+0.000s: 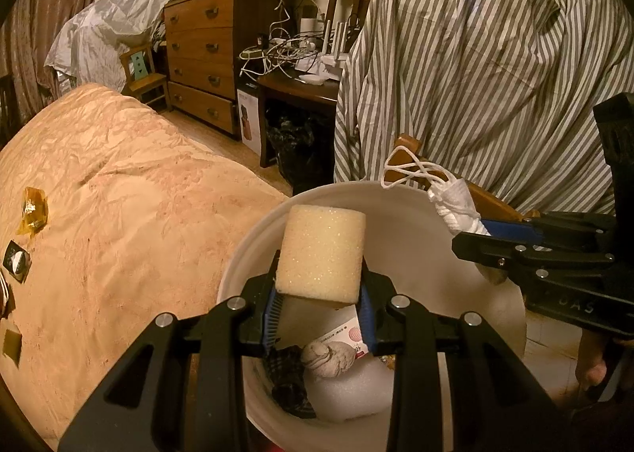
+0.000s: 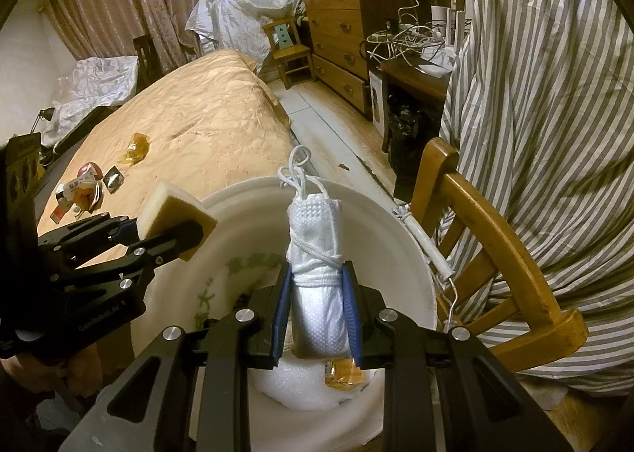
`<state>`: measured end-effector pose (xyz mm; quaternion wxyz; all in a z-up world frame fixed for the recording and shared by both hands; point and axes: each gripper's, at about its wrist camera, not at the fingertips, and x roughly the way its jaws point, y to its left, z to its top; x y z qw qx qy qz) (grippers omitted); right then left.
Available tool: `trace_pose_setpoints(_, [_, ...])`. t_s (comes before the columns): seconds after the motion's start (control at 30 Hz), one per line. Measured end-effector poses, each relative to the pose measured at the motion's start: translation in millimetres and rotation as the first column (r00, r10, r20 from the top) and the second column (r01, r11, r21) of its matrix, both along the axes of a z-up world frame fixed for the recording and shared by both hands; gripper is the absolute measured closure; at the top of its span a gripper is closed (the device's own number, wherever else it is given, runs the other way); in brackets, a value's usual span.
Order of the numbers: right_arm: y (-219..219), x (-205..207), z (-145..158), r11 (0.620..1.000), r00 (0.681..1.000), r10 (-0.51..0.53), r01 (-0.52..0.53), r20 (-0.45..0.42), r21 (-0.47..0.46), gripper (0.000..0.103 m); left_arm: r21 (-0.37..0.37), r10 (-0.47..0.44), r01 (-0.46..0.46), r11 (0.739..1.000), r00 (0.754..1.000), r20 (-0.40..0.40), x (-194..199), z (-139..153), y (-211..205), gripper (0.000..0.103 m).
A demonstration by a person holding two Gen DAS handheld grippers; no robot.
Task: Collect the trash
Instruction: 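Open both tools to drop the sponge block and rolled cloth into the bucket, then move both open tools back over the trash on the bed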
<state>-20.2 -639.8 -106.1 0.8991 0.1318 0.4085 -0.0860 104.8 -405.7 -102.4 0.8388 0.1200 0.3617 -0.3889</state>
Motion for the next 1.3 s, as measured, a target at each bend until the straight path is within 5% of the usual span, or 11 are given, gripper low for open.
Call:
trace_pose_setpoints(0.13, [1, 2, -1, 1.0, 1.0, 0.001, -0.001, 0.003, 0.003, 0.076, 0.005, -0.001, 0.001, 1.0, 1.0, -0.003, 0, -1, 0, 0.069])
trace_pose_setpoints(0.23, [2, 3, -1, 1.0, 1.0, -0.006, 0.005, 0.014, 0.012, 0.065, 0.007, 0.013, -0.013, 1.0, 1.0, 0.011, 0, -2, 1, 0.036])
trace_pose_setpoints(0.87, [6, 1, -1, 1.0, 0.999, -0.012, 0.011, 0.034, 0.019, 0.064, 0.013, 0.026, -0.026, 1.0, 1.0, 0.016, 4, -3, 9, 0.035])
trace_pose_setpoints(1.07, [25, -4, 16, 1.0, 0.994, 0.026, -0.028, 0.109, 0.014, 0.036, 0.026, 0.023, -0.024, 0.999, 0.999, 0.04, 4, -2, 43, 0.035])
trace_pose_setpoints(1.3, [88, 7, 37, 0.989, 0.969, 0.145, -0.15, 0.199, 0.01, 0.014, 0.014, 0.155, -0.156, 0.988, 0.986, 0.056, 27, -3, 151, 0.032])
